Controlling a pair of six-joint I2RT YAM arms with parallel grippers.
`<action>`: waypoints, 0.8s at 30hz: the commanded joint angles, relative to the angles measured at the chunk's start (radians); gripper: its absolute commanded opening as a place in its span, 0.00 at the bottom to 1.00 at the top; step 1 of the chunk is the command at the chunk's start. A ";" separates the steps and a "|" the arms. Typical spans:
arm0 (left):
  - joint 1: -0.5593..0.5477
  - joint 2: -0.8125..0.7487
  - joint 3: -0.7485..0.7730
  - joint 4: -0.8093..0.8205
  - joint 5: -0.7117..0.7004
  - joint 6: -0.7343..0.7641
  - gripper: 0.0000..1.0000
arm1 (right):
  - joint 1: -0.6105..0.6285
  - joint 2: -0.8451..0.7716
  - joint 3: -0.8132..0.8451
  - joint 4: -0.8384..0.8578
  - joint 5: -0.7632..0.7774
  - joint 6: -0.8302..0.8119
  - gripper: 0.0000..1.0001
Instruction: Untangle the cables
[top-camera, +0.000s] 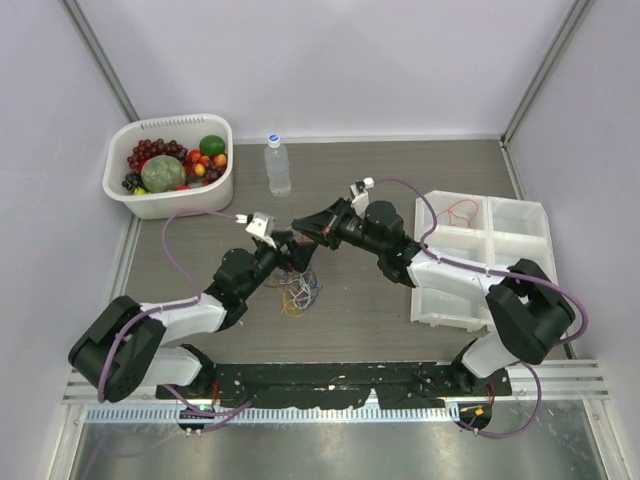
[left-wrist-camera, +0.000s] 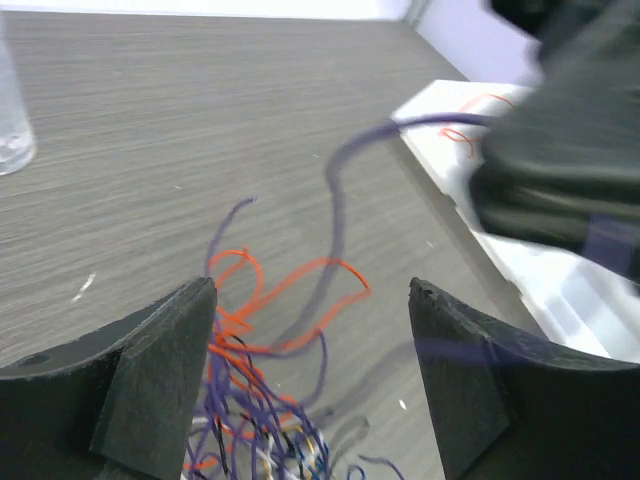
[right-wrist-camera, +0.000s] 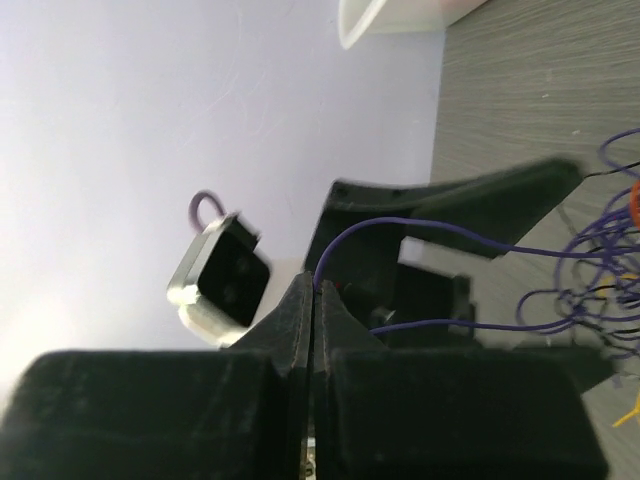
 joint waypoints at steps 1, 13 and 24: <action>0.000 0.116 0.095 0.108 -0.247 -0.004 0.74 | 0.053 -0.093 0.083 -0.018 0.058 0.020 0.01; 0.020 0.319 0.015 0.151 -0.456 -0.184 0.48 | 0.084 -0.271 0.607 -0.395 0.145 -0.172 0.01; 0.045 0.098 -0.036 -0.118 -0.479 -0.182 0.47 | 0.051 -0.242 0.910 -0.587 0.170 -0.359 0.01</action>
